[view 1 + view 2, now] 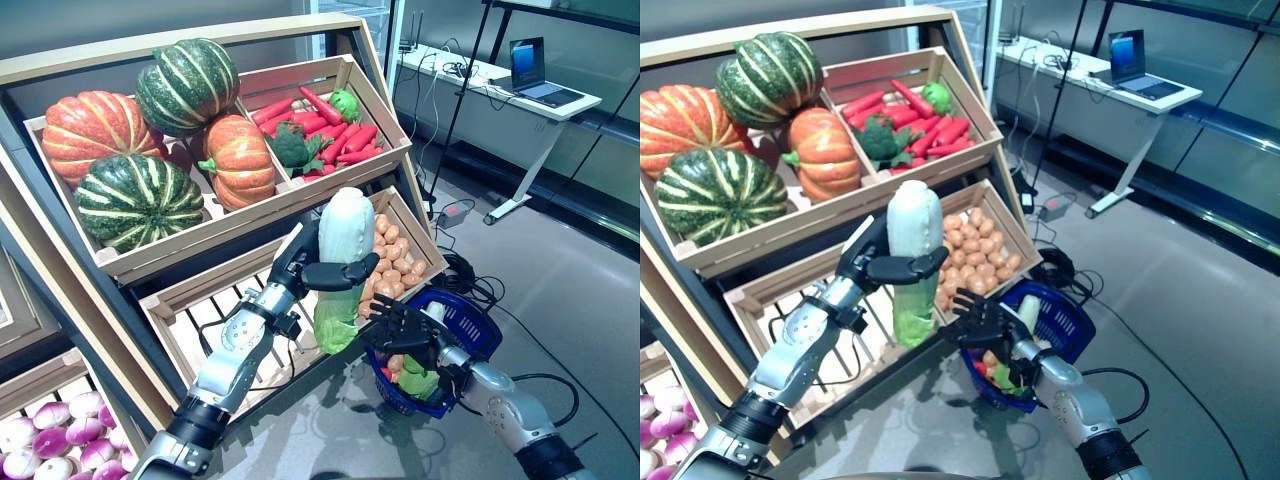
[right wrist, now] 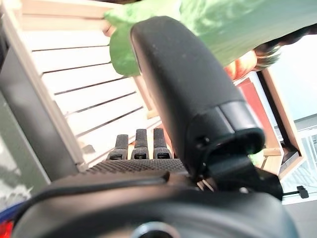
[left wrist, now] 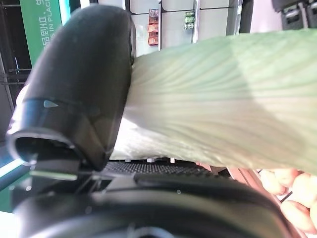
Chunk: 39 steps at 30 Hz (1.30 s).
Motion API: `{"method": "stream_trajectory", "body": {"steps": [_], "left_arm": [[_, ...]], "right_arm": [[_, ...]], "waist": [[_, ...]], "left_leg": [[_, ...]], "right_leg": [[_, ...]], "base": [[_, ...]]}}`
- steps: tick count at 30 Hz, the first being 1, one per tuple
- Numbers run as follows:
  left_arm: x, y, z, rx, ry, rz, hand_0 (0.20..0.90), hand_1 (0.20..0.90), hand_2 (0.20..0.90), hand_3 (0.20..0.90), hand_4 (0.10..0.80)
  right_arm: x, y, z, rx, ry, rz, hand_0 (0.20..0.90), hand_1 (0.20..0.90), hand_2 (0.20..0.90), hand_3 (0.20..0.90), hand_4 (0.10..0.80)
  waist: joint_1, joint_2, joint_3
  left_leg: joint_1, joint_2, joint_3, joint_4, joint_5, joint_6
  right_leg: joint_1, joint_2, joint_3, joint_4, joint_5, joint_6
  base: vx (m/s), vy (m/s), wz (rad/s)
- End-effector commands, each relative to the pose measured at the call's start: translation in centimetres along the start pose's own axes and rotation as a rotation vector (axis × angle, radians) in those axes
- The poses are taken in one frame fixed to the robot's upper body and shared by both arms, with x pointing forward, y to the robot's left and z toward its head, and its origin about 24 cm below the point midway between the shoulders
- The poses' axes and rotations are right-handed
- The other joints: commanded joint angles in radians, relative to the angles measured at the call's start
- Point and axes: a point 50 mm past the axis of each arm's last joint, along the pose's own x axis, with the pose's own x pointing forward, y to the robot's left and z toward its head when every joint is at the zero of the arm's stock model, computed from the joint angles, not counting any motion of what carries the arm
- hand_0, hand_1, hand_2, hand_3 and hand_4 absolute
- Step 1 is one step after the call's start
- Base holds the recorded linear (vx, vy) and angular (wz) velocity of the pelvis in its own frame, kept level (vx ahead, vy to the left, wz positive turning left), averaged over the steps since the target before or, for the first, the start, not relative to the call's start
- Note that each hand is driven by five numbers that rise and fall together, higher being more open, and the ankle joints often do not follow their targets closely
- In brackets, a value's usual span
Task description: Put vegetables into the basket
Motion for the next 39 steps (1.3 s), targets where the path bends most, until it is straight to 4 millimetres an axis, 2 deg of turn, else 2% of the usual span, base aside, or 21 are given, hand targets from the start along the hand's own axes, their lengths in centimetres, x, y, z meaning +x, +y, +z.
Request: {"method": "stream_trajectory", "body": {"steps": [1,6,10,18,25,29,34,39], "left_arm": [[2.0,0.4,4.5,0.025,-0.276,-0.015,0.3,0.3,0.3,0.3,0.4],[2.1,0.1,4.3,0.018,-0.267,-0.03,0.3,0.3,0.3,0.3,0.4],[2.2,0.1,4.0,0.011,-0.261,-0.045,0.3,0.3,0.3,0.3,0.4],[2.5,-0.3,3.9,-0.001,-0.265,-0.079,0.3,0.3,0.3,0.3,0.4],[2.7,-1.0,3.8,-0.018,-0.268,-0.121,0.3,0.3,0.3,0.3,0.4],[2.9,-1.2,3.9,-0.025,-0.275,-0.13,0.3,0.3,0.3,0.3,0.4],[3.1,-1.6,4.3,-0.033,-0.3,-0.137,0.3,0.3,0.3,0.3,0.4],[3.3,-1.8,4.5,-0.057,-0.306,-0.144,0.3,0.3,0.3,0.3,0.4]], "right_arm": [[1.5,4.1,7.0,0.018,-0.311,0.254,0.9,0.9,0.9,0.9,0.8],[1.8,5.3,7.7,0.053,-0.336,0.335,0.9,0.9,0.9,0.9,0.8],[2.0,6.3,8.7,0.015,-0.348,0.402,0.9,0.9,0.9,0.9,0.8],[2.3,7.4,9.2,0.003,-0.316,0.467,0.9,0.9,0.9,0.9,0.8],[3.2,8.9,7.7,0.093,-0.211,0.551,0.9,0.9,0.9,0.9,0.8],[3.7,9.0,7.0,0.094,-0.151,0.548,0.9,0.9,0.9,0.9,0.8],[4.4,8.5,4.9,0.102,-0.041,0.513,0.9,0.9,0.9,0.9,0.8],[5.0,8.6,4.7,0.191,-0.047,0.504,0.9,0.9,0.9,0.9,0.8]], "waist": [[0.003,-0.025,-0.039],[0.008,-0.025,-0.044],[0.012,-0.028,-0.045],[0.016,-0.031,-0.052],[0.023,-0.031,-0.058],[0.025,-0.032,-0.063],[0.031,-0.034,-0.066],[0.037,-0.032,-0.068]], "left_leg": [[0.021,-0.002,-0.02,0.002,-0.064,0.01],[0.018,-0.002,-0.024,0.002,-0.064,0.011],[0.017,-0.001,-0.024,0.002,-0.064,0.01],[0.017,0.0,-0.027,0.002,-0.064,0.009],[0.019,0.001,-0.03,0.002,-0.063,0.009],[0.018,0.0,-0.032,0.002,-0.063,0.008],[0.019,0.001,-0.036,0.002,-0.062,0.009],[0.021,0.0,-0.043,0.002,-0.062,0.009]], "right_leg": [[0.011,-0.011,-0.013,0.001,0.007,-0.035],[0.009,-0.011,-0.015,0.001,0.007,-0.037],[0.008,-0.011,-0.015,0.001,0.008,-0.038],[0.008,-0.012,-0.015,0.001,0.009,-0.038],[0.012,-0.012,-0.017,0.001,0.008,-0.039],[0.011,-0.013,-0.019,0.001,0.008,-0.039],[0.014,-0.013,-0.022,0.001,0.008,-0.04],[0.018,-0.012,-0.024,0.001,0.008,-0.041]], "base": [[0.0,0.0,0.0],[0.0,0.0,0.0],[0.0,0.0,0.0],[0.0,0.0,0.0],[0.0,0.0,0.0],[0.0,0.0,0.0],[0.0,0.0,0.0],[0.0,0.0,0.0]]}}
